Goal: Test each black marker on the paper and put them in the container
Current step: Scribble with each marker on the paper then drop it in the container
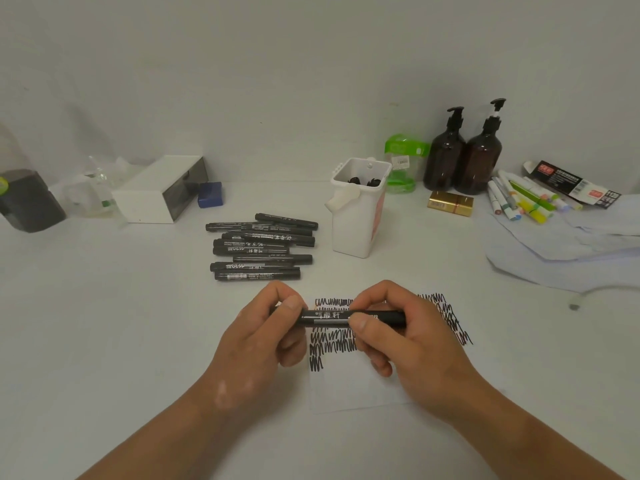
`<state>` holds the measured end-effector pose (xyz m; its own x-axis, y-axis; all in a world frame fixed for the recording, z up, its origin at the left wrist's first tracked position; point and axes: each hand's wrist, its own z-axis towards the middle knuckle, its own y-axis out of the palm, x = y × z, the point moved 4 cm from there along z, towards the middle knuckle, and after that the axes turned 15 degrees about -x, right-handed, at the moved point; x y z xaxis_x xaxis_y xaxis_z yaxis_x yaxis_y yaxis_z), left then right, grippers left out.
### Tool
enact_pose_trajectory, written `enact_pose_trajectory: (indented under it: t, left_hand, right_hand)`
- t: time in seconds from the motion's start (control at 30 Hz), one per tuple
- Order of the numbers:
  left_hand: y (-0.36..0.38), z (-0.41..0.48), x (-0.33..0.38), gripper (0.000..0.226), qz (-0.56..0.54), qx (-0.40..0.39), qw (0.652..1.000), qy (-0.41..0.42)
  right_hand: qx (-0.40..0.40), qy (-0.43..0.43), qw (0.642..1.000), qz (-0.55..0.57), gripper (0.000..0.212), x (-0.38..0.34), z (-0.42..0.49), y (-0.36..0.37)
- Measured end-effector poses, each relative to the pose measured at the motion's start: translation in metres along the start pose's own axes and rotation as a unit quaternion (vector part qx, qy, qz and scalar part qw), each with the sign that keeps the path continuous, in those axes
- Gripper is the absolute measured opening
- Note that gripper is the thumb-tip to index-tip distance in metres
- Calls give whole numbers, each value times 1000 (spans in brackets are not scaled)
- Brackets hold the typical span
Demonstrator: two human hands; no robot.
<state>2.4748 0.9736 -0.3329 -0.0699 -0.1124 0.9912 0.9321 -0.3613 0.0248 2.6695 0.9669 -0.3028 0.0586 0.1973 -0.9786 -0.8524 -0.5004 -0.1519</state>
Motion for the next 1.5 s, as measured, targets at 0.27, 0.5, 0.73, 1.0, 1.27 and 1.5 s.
enact_pose_trajectory:
  t: [0.27,0.5,0.73,1.0,1.27,1.5]
  left_hand:
    - [17,-1,5,32,-58,61,996,-1]
    - [20,0,6,33,-116,59,992,6]
    - [4,0,16,32,-42,6,998,51]
    - [4,-5,23,35,-149,-34,984,95]
    - [10,-3,15,47,-23,-18,998,56]
    - [14,-8,29,27,220,-42,974,44]
  right_hand:
    - [112,-21,993,-10,26,4,-1,10]
    - [123,-29,992,-18,27,3,1,12]
    - [55,11,997,47,18,9,4,11]
    - [55,-25,992,111,22,3,3,8]
    - [-24,-11,992,-120,16,0,0,21]
    - [55,-55,994,-72,31,-9,-2,-3]
